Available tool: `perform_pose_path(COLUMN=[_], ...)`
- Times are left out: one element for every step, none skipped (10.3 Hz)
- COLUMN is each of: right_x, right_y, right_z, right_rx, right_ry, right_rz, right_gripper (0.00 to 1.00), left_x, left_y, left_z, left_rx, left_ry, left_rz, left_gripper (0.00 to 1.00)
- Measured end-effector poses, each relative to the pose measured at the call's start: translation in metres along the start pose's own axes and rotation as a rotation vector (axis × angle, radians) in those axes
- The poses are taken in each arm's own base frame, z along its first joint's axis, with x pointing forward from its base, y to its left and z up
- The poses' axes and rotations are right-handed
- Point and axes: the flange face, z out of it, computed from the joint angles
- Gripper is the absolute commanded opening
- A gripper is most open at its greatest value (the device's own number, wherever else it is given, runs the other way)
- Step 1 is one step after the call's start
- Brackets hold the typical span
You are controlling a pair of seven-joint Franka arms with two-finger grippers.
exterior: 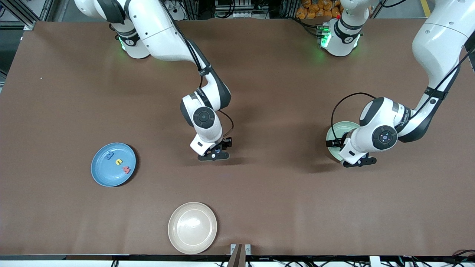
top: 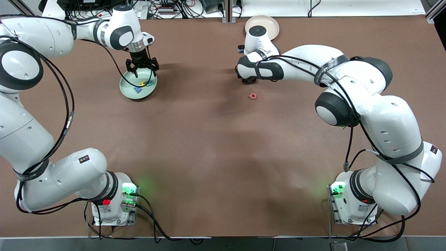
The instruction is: Sort upper and lower case letters into plates
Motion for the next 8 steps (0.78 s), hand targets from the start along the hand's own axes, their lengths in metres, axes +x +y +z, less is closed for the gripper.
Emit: perform_pose_path(right_x=[0.001,0.002,0.003,0.004,0.011,0.023,0.037,0.050], right_y=[0.000,0.002,0.002,0.003,0.010,0.023,0.040,0.062], right_z=[-0.002,-0.003,-0.003,-0.004,-0.007,-0.013,-0.023,-0.034], right_rx=[0.000,-0.003,-0.003,-0.002,-0.001,0.002,0.007,0.010], right_ry=[0.004,0.003,0.004,0.008,0.017,0.030,0.043,0.044], right_rz=[0.000,0.001,-0.003,-0.018,-0.038,-0.048,-0.050,-0.050], right_gripper=[0.00,0.00,0.00,0.00,0.00,0.00,0.00,0.00], left_x=[-0.002,-0.005,-0.009,-0.014,-0.021,-0.030,-0.042,-0.054], left_y=[0.005,0.013,0.024,0.038,0.055,0.076,0.100,0.126], left_z=[-0.004,-0.009,-0.015,-0.021,-0.024,-0.024,-0.024,-0.024], left_rx=[-0.003,-0.006,-0.012,-0.018,-0.017,-0.012,-0.005,0.002], left_ry=[0.005,0.013,0.021,0.028,0.031,0.033,0.037,0.043], left_rz=[0.009,0.020,0.023,0.014,-0.006,-0.030,-0.060,-0.090], left_gripper=[1.00,1.00,1.00,1.00,1.00,1.00,1.00,1.00])
